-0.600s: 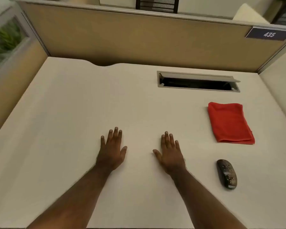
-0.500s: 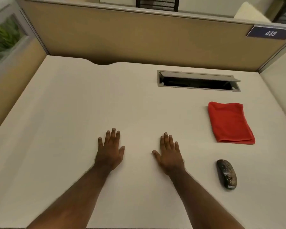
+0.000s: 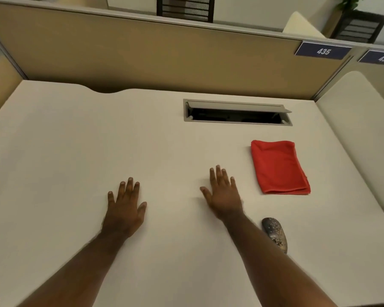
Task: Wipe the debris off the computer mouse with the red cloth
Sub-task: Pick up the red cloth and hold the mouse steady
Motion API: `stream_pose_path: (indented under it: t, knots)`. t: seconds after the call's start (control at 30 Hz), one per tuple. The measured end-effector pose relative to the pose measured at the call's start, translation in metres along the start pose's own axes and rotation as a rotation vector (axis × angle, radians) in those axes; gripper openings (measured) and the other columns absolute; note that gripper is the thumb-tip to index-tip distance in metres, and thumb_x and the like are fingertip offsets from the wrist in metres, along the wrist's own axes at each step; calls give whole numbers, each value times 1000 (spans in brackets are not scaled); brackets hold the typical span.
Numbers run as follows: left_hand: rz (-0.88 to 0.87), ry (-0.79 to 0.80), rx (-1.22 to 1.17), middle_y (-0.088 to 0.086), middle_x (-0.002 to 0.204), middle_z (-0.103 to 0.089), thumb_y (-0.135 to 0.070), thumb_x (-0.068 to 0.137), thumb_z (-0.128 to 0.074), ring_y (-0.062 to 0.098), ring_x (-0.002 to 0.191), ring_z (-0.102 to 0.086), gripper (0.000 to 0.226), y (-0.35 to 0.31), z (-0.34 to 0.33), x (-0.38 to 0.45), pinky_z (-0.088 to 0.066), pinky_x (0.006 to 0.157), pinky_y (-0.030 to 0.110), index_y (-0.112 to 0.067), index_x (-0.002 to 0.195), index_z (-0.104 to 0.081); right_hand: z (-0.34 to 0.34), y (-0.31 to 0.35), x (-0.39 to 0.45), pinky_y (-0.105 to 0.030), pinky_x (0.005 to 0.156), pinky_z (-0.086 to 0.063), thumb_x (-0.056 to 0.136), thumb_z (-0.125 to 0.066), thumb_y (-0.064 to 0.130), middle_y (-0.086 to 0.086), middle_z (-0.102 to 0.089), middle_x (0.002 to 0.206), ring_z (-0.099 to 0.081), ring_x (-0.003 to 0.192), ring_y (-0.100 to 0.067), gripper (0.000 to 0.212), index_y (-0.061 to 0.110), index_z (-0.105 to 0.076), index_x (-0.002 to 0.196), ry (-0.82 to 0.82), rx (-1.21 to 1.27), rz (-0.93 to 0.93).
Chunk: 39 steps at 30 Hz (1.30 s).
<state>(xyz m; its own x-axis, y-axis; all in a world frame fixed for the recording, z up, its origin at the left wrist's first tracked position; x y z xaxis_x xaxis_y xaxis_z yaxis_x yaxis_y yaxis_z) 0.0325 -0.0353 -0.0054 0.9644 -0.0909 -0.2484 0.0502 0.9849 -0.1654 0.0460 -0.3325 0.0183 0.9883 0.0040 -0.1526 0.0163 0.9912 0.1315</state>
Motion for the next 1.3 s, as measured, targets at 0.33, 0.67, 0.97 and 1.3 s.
stream_pose_path:
  t: [0.33, 0.67, 0.97, 1.3]
  knots:
    - [-274, -33, -67, 1, 165, 15, -48, 101, -34, 20, 152, 15, 72, -143, 8, 14, 10, 121, 50, -21, 159, -1, 59, -126, 59, -52, 118, -19, 95, -45, 41, -13, -22, 160, -19, 147, -31, 69, 13, -21, 152, -62, -62, -302]
    - [-590, 101, -24, -1, 165, 20, -75, 87, -30, 19, 148, 26, 93, -264, -30, -6, 23, 115, 51, -24, 159, -2, 63, -156, 100, -47, 92, -45, 88, -57, 49, -13, -49, 135, -49, 121, -36, 61, 16, -43, 137, -30, 31, -397]
    - [-650, 142, 8, 5, 167, 9, -95, 63, -37, 26, 150, 20, 120, -310, -50, -28, 18, 115, 59, -20, 155, -20, 56, -188, 99, -42, 93, -48, 92, -44, 14, -15, -57, 121, -54, 112, -34, 32, 10, -58, 120, -166, 205, -406]
    - [-593, 183, 16, 8, 166, 14, -97, 60, -41, 27, 149, 25, 130, -323, -55, -44, 17, 115, 60, -16, 157, -14, 89, -246, 50, -20, 81, -39, 82, -46, 8, -6, -65, 102, -53, 89, -18, 34, 12, -64, 110, -495, 728, -577]
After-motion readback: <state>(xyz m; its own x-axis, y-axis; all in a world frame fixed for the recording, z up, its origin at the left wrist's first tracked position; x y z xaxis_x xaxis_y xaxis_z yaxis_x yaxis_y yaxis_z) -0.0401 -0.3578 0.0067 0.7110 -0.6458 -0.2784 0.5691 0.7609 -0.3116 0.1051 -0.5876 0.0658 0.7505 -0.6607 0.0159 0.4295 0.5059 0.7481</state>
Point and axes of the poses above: each hand's wrist, its own x-axis towards the middle knuckle, its own z-axis out of the back of the hand, y = z × x, the point moved 2 cm from there along x, towards the middle knuckle
